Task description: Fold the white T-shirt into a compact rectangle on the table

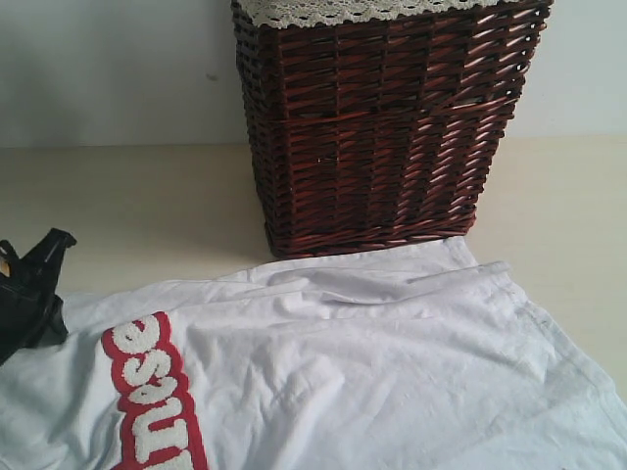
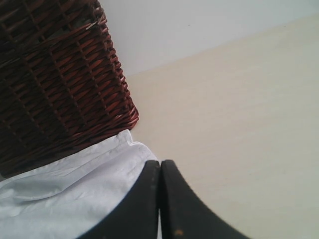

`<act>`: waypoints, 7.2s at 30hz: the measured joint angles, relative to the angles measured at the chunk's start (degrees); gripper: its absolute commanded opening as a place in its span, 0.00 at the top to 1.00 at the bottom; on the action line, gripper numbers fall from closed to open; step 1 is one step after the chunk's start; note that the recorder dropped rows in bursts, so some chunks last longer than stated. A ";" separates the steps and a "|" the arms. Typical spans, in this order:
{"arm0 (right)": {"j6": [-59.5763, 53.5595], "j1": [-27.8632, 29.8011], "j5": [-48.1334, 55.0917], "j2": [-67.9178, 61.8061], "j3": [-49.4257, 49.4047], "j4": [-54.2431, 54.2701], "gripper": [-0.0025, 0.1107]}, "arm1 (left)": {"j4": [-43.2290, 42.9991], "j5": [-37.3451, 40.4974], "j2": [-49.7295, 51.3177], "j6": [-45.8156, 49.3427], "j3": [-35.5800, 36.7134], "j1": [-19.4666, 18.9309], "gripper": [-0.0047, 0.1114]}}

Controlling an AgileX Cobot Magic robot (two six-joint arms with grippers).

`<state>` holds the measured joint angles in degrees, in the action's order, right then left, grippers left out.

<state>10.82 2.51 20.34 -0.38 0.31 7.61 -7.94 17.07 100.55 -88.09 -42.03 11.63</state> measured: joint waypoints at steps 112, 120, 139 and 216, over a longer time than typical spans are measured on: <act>0.04 0.00 0.00 0.00 0.00 0.00 0.98 | -22.97 34.34 1.35 -21.60 -9.80 -7.02 0.39; 0.04 0.00 0.00 0.00 0.00 0.00 0.98 | -23.69 26.29 3.48 -16.26 -9.80 -8.06 0.63; 0.04 0.00 0.00 0.00 0.00 0.00 0.98 | -15.51 33.95 1.36 -9.39 -9.80 -8.06 0.52; 0.04 0.00 0.00 0.00 0.00 0.00 0.98 | -76.55 0.08 5.17 -32.21 -21.71 -8.06 0.62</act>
<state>10.86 2.51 20.34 -0.38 0.31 7.61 -84.49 17.16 105.72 -120.30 -63.74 3.57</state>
